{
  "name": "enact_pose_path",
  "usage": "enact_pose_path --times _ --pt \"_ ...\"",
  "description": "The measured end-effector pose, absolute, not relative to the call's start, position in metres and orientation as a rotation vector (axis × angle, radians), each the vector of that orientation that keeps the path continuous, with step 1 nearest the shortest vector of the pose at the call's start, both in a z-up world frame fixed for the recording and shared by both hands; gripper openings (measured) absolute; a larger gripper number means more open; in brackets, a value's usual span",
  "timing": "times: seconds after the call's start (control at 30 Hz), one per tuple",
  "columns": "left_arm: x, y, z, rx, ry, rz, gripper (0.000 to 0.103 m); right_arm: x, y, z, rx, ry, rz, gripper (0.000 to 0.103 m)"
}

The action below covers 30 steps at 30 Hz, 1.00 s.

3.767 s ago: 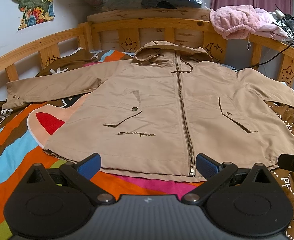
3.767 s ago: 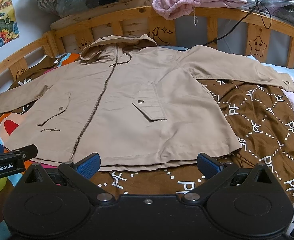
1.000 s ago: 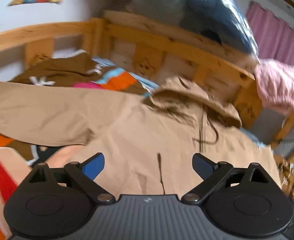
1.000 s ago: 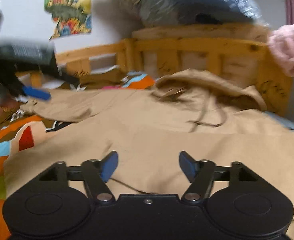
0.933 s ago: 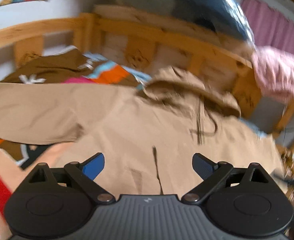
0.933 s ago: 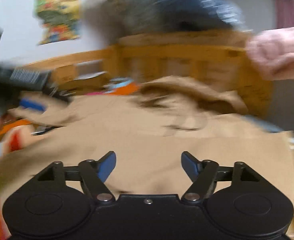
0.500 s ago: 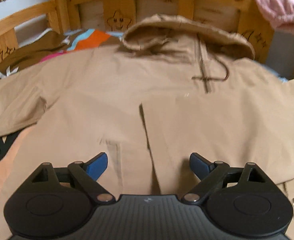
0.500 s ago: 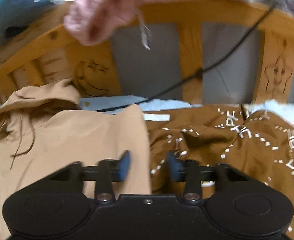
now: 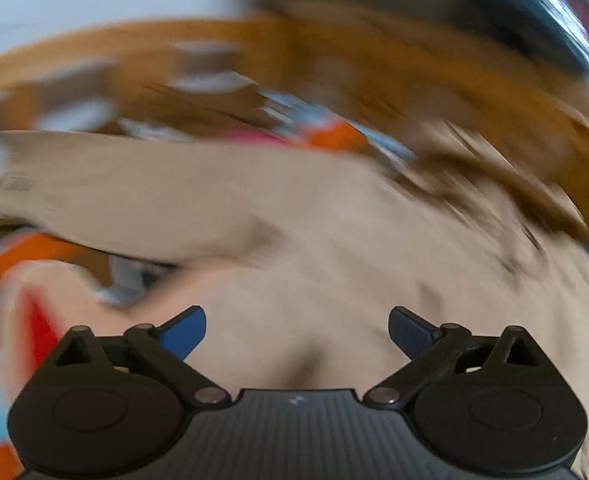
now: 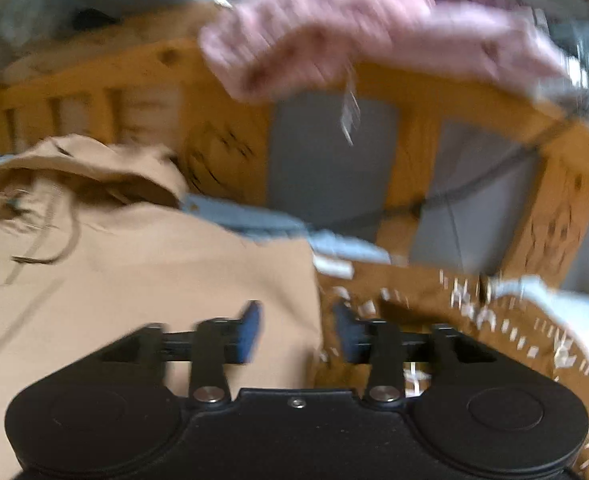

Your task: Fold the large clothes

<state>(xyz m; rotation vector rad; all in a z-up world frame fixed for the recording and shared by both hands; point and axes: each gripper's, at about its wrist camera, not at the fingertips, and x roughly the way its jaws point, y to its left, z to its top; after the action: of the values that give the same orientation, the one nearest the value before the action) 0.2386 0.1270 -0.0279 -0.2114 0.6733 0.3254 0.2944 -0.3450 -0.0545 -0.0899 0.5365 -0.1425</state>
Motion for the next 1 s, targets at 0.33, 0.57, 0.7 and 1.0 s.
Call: enact_pose_path --times 0.33,0.57,0.7,1.0 --pt "0.195 0.349 -0.030 -0.536 0.542 0.813 0.093 0.261 -0.239 -0.031 0.034 0.515 0.256 0.100" --pt "0.212 0.419 -0.037 -0.725 0.424 0.783 0.074 0.232 -0.163 -0.037 -0.064 0.585 0.445 0.102" --pt "0.241 0.451 -0.047 -0.741 0.485 0.775 0.074 0.219 -0.148 -0.043 -0.068 0.649 0.494 0.102" --pt "0.255 0.461 -0.069 -0.751 0.556 0.906 0.078 0.207 -0.137 -0.050 -0.024 0.730 0.506 0.102"
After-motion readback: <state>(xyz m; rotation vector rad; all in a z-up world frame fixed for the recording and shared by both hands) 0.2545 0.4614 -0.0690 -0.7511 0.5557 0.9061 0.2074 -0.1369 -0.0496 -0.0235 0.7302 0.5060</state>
